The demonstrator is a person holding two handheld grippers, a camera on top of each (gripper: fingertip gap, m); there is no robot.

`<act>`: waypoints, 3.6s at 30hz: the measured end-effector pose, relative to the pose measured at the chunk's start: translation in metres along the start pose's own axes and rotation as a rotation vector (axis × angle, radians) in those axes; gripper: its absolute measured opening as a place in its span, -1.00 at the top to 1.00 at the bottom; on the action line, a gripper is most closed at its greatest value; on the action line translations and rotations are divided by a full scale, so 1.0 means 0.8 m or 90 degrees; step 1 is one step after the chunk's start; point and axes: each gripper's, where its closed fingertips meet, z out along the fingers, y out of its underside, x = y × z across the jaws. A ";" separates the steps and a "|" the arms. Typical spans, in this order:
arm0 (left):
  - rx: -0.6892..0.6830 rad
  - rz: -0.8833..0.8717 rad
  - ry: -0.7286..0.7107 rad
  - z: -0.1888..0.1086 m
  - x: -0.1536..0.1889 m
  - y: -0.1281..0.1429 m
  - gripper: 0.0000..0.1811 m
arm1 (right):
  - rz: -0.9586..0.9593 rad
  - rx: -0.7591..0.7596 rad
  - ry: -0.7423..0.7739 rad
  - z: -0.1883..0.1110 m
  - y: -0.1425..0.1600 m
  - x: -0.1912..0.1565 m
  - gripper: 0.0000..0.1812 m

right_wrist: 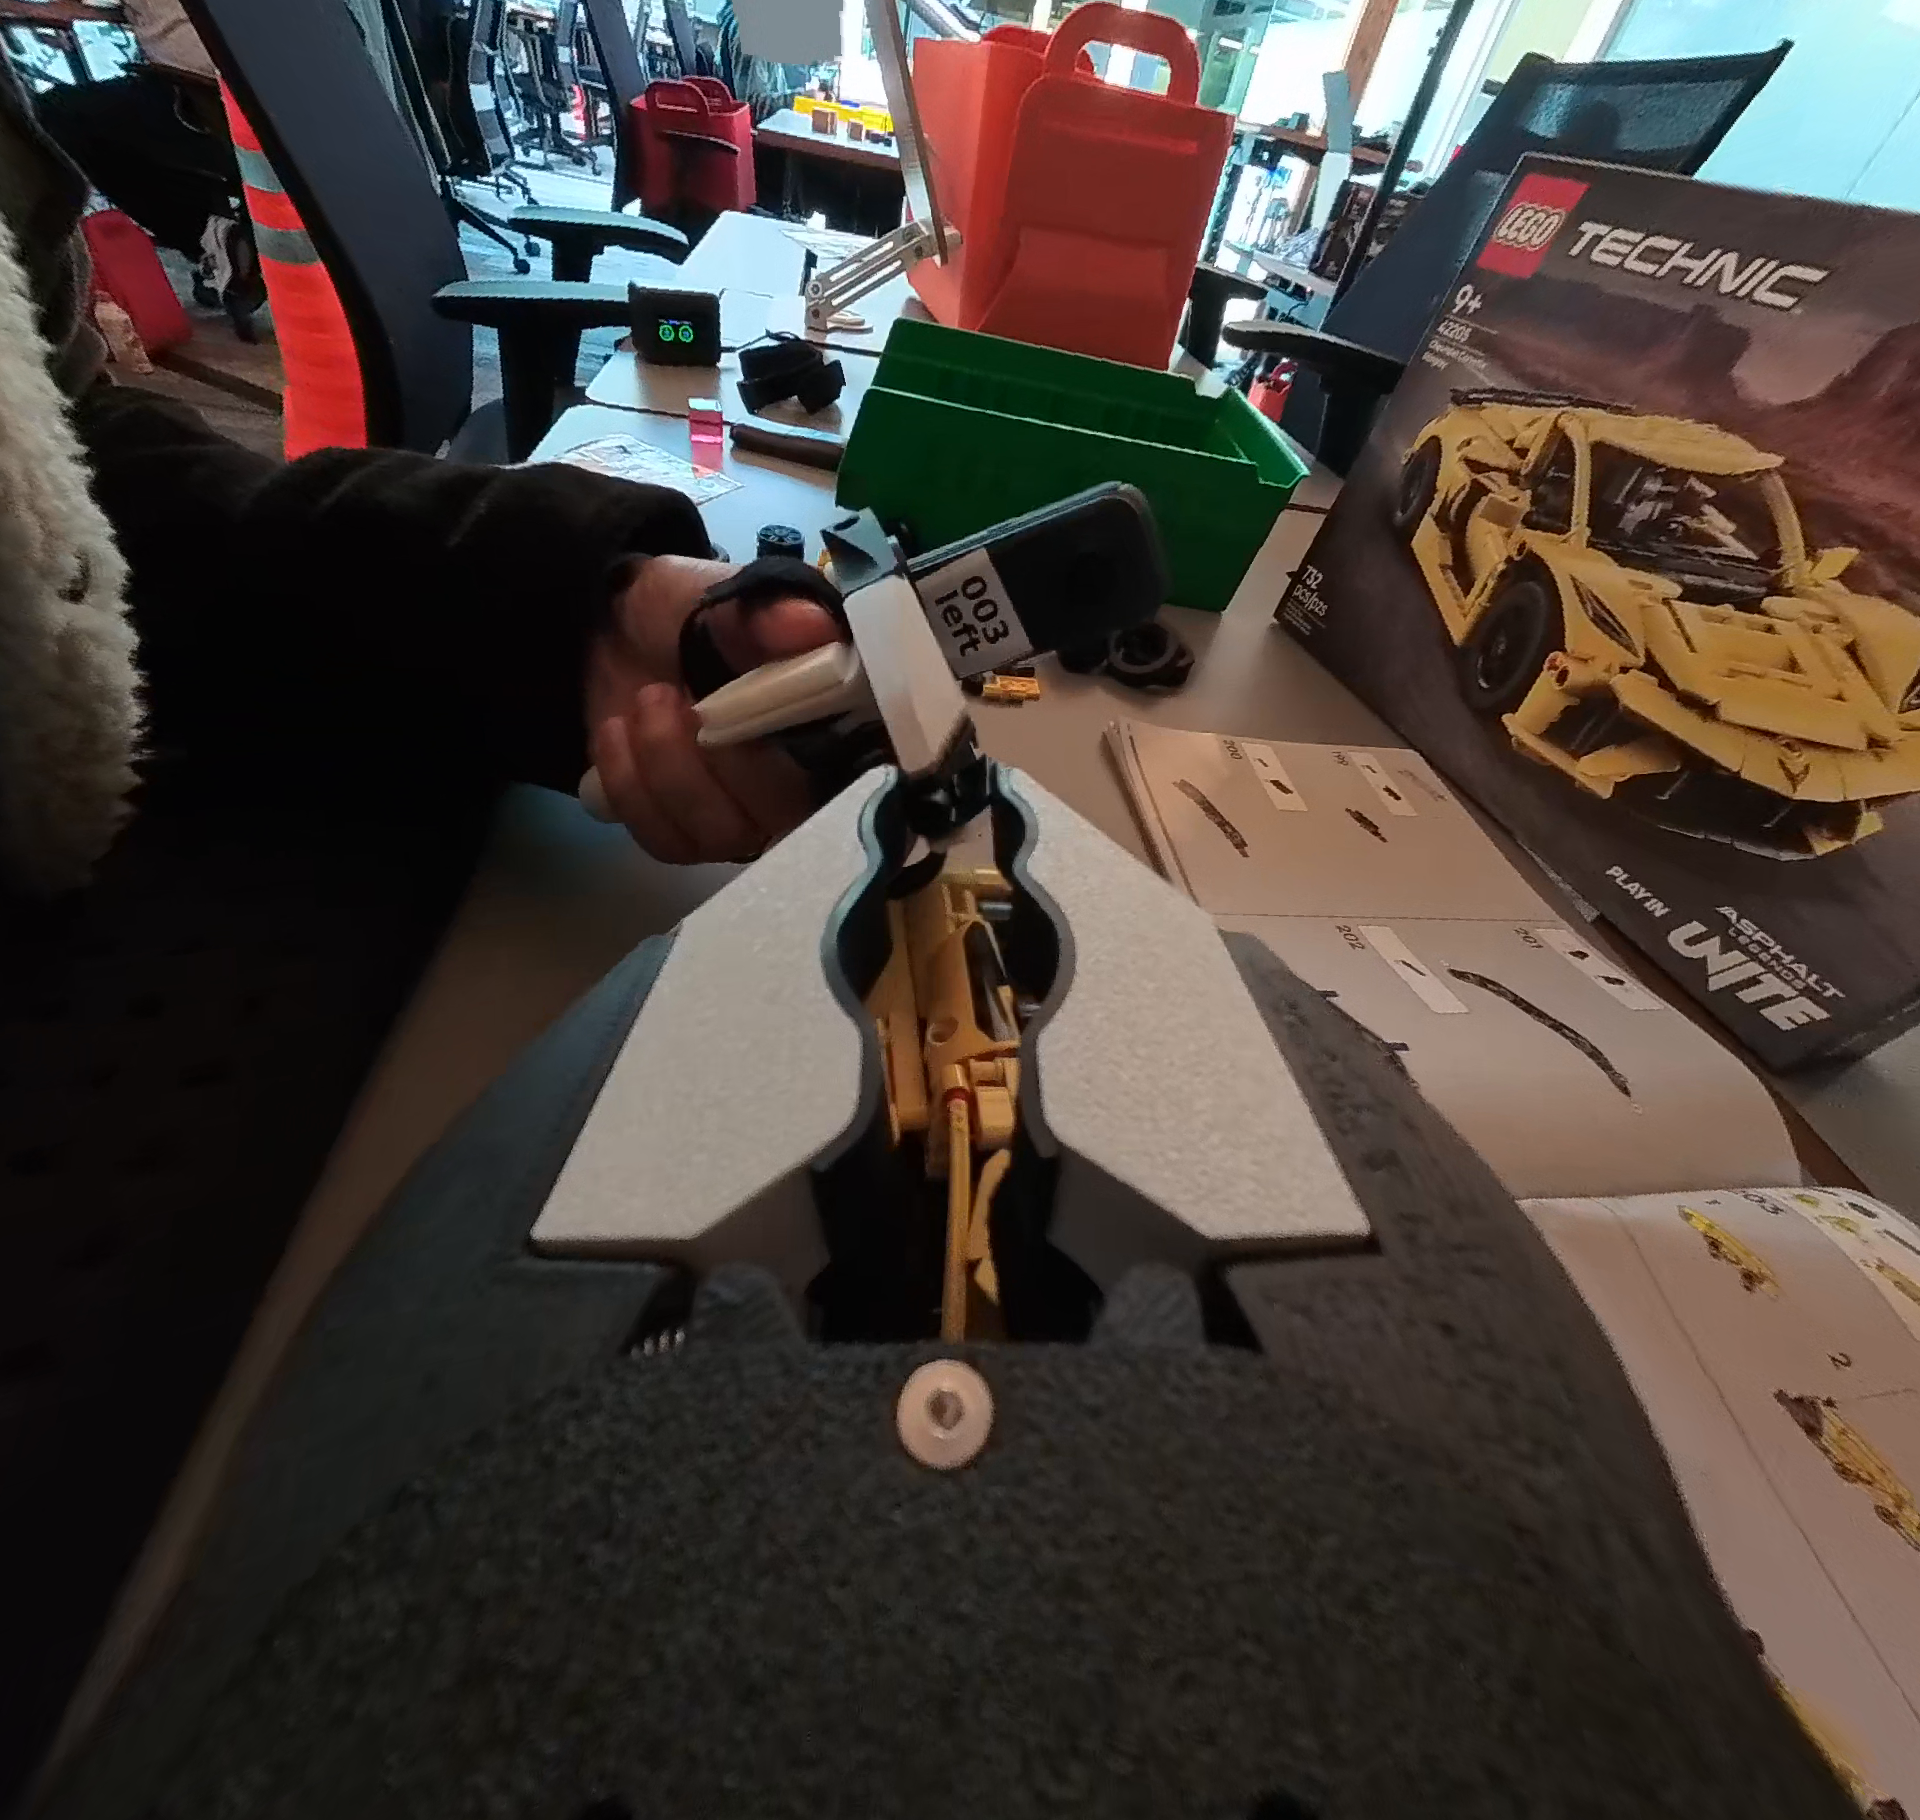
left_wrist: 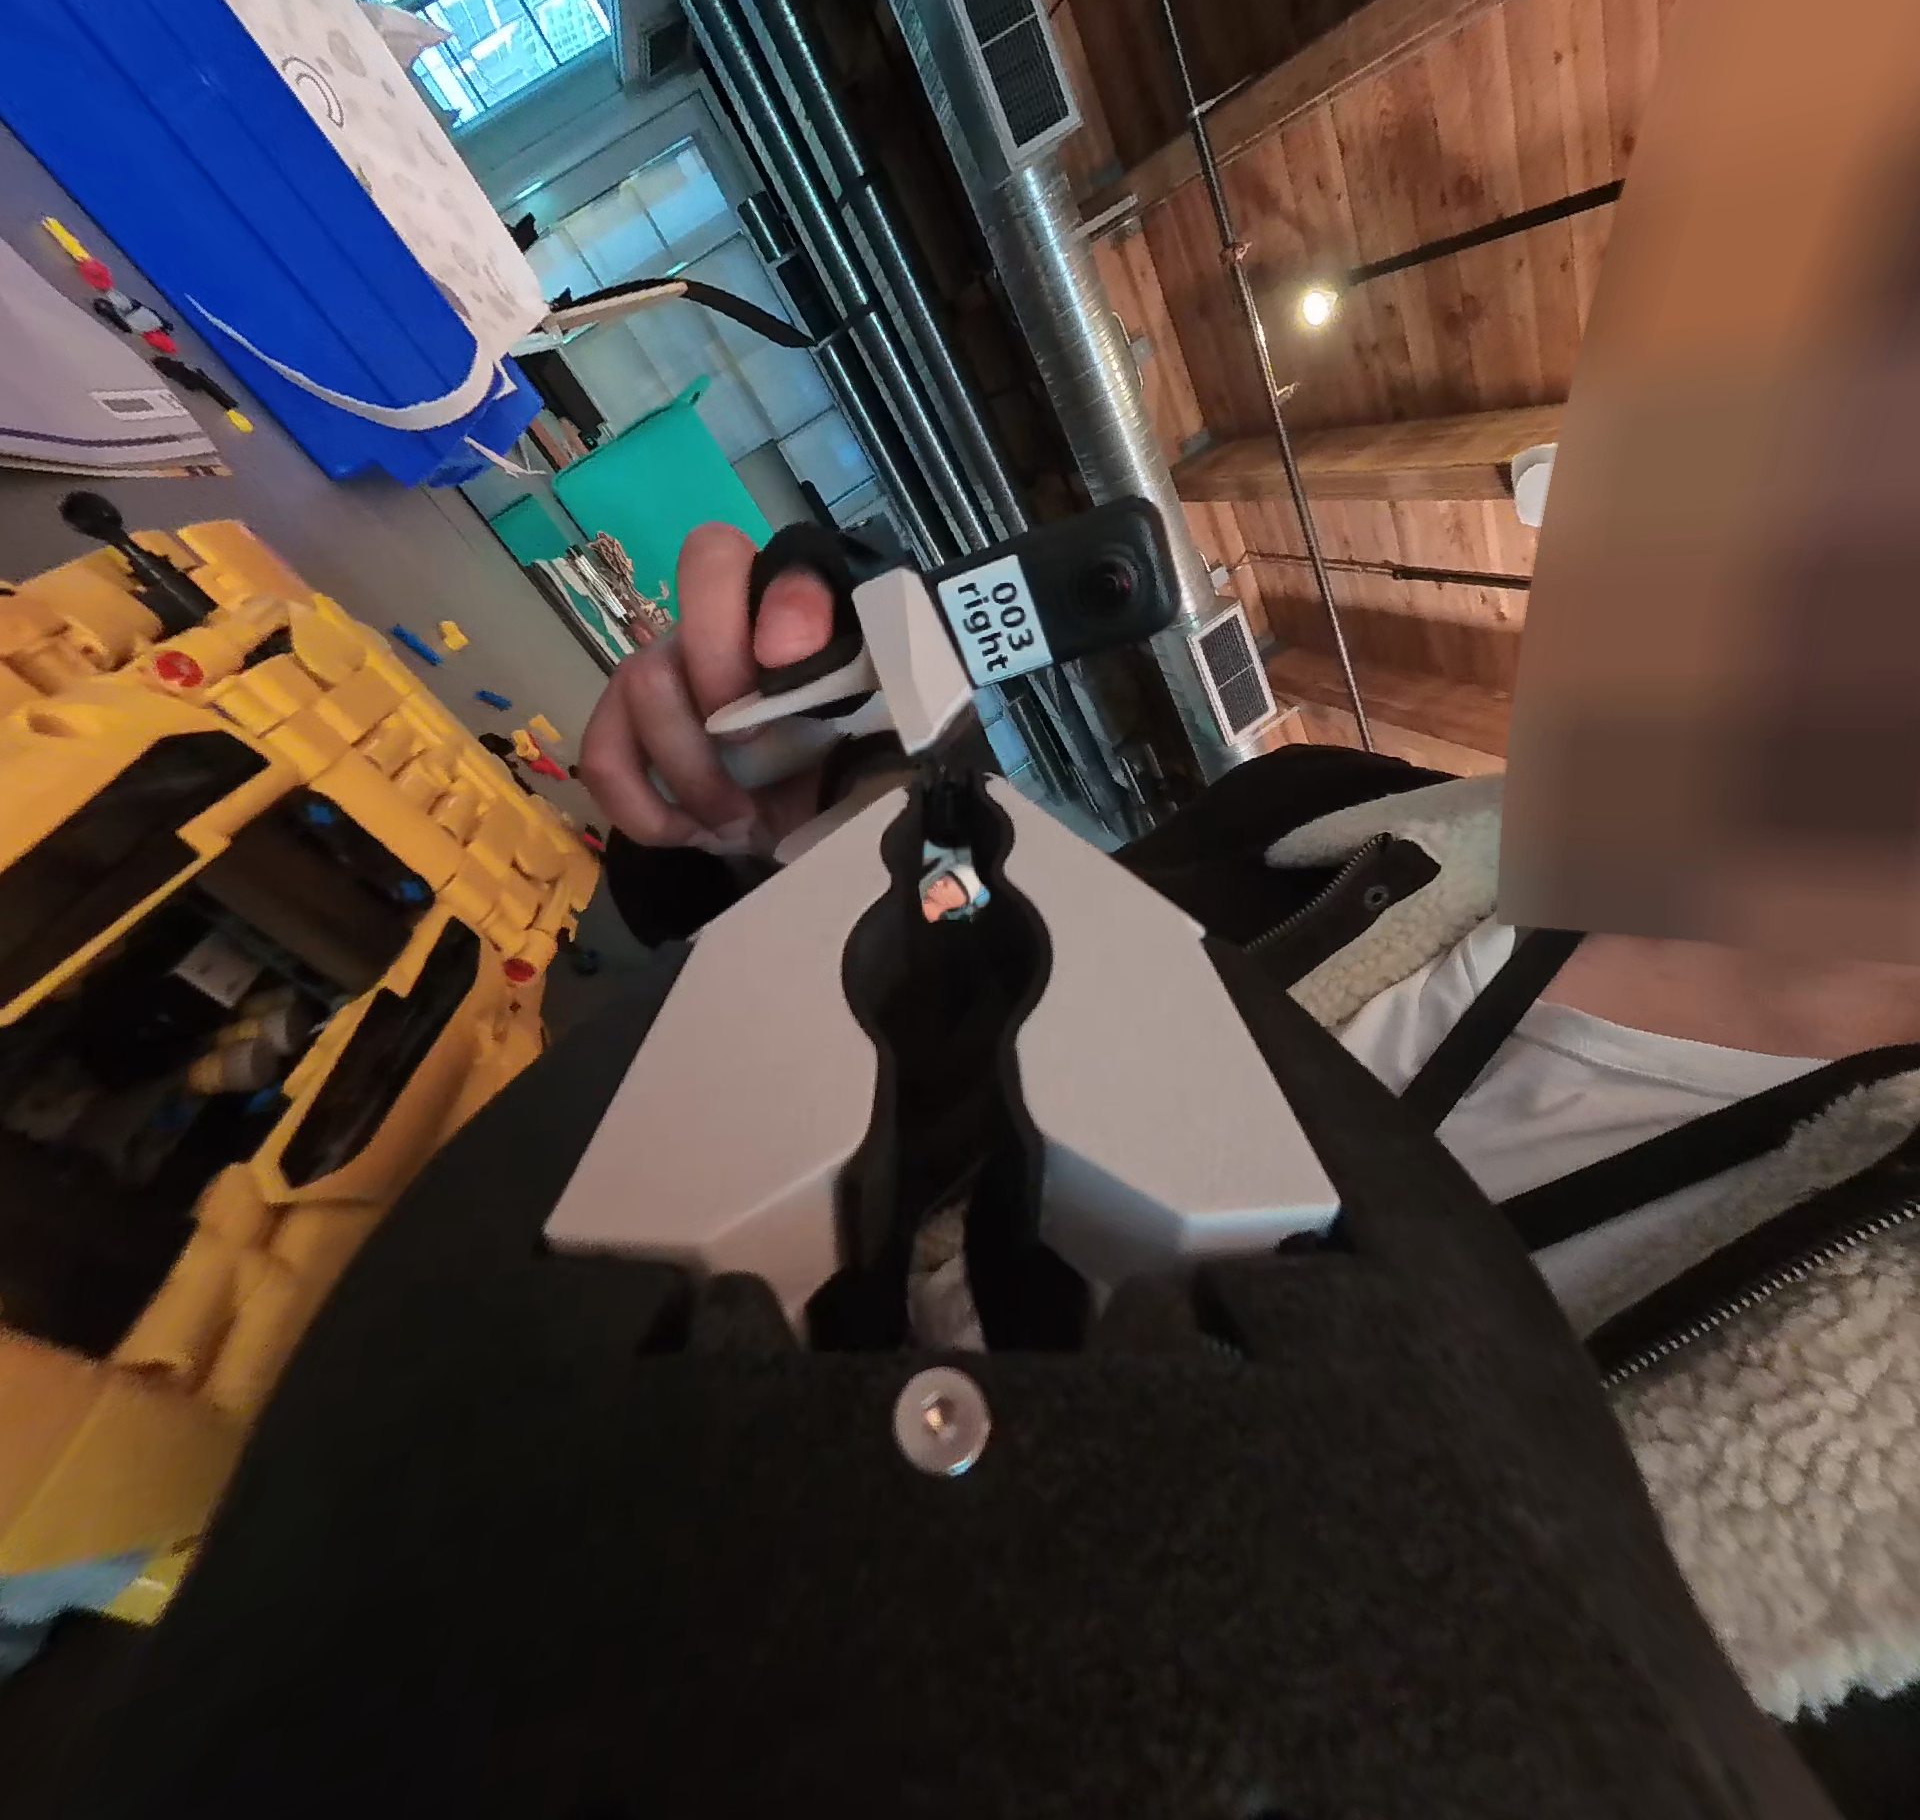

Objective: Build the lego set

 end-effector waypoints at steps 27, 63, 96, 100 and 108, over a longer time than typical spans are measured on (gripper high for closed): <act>-0.018 0.033 -0.004 0.000 0.002 0.005 0.93 | 0.024 -0.003 -0.017 0.001 -0.001 -0.007 0.83; 0.009 0.240 -0.235 -0.011 -0.033 -0.017 0.92 | 0.183 -0.113 0.116 -0.021 0.030 0.015 0.96; -0.214 0.750 -0.616 -0.015 -0.077 -0.009 0.93 | 0.260 -0.197 0.119 -0.002 0.077 0.009 0.96; -0.231 0.768 -0.617 -0.014 -0.077 -0.007 0.93 | 0.249 -0.195 0.117 -0.002 0.077 0.007 0.96; -0.012 0.495 -0.373 -0.008 -0.024 -0.029 0.92 | 0.239 -0.041 0.096 -0.012 0.027 0.018 0.96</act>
